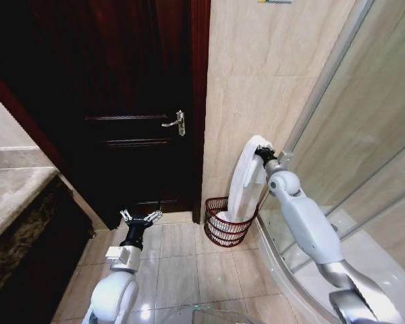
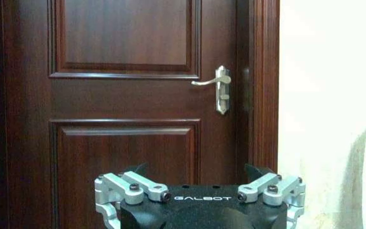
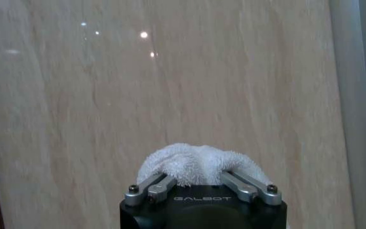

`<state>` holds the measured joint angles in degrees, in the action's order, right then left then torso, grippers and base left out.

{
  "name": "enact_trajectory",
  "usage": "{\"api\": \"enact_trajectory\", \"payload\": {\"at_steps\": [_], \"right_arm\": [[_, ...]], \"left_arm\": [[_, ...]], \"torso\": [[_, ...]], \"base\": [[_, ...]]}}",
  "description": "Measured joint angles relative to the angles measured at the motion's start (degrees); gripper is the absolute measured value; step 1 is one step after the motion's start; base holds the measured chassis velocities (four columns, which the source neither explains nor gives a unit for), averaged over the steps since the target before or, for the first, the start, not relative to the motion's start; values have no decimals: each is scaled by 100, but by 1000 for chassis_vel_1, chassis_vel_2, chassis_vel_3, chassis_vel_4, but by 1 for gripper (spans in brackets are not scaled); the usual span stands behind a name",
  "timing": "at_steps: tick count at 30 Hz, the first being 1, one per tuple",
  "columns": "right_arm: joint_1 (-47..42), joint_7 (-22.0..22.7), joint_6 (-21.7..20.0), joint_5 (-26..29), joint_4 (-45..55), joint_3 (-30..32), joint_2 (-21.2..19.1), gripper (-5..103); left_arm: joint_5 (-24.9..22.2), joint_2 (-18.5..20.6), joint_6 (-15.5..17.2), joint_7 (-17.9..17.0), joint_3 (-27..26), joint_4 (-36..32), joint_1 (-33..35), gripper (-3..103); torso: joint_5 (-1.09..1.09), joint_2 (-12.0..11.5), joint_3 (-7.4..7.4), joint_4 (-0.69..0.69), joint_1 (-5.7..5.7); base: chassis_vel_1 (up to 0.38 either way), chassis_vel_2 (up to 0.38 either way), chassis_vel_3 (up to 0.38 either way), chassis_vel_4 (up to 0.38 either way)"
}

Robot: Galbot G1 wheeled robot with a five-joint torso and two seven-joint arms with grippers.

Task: Discard the used towel into the hamper.

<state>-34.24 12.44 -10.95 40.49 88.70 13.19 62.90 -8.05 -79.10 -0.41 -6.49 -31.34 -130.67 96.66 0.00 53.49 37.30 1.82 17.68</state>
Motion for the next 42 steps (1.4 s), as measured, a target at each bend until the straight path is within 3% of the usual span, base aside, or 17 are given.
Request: {"api": "enact_trajectory", "payload": {"at_steps": [16,42], "right_arm": [[-262,-205,360,-596,-582,265,617,9],[-1167,-312,196,-1011,476,712,569,9]], "left_arm": [[-56,106,-18,-18,-13,26,0,100],[69,91,-135,85,62,60,110,100]], "torso": [[1,-448,-252,1,-193],[0,-1118,-635,1,-482]], "base": [[0,0,0,0],[0,0,0,0]]}}
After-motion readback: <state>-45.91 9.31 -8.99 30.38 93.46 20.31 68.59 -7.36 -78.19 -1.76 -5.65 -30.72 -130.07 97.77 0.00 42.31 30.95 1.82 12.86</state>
